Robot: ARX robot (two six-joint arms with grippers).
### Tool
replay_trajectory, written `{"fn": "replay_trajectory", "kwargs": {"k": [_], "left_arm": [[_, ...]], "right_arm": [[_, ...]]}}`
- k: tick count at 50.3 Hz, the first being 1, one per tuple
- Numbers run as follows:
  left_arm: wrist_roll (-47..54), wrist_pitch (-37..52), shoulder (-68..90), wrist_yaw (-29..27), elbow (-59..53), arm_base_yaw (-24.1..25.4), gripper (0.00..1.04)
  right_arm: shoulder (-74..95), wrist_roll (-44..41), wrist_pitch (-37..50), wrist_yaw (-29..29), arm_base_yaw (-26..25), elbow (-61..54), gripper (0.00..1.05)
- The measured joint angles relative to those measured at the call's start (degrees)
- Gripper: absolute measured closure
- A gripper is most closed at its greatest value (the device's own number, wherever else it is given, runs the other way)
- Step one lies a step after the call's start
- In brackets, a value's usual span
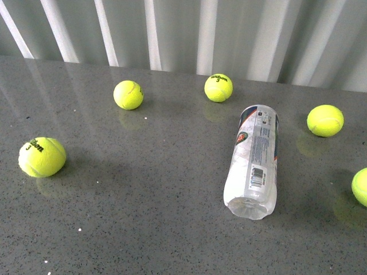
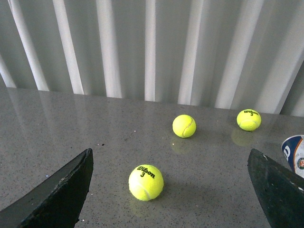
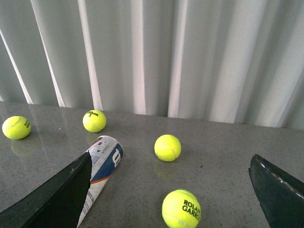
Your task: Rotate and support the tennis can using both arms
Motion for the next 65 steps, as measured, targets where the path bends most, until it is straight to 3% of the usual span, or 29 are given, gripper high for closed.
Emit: {"fn": "replay_trajectory", "kwargs": {"k": [58,61,65], "left_arm": [[0.0,0.0,0.0,0.0,0.0,0.0,0.07],[0.0,0.0,0.0,0.0,0.0,0.0,0.07],[0.0,0.0,0.0,0.0,0.0,0.0,0.07]], "right_arm": [[0.0,0.0,0.0,0.0,0.0,0.0,0.07],[1.7,-1.5,-2.9,4.5,0.6,1.0,0.07],[8.1,-2.8,1.2,2.2,-1.9,3.3,0.07]]}}
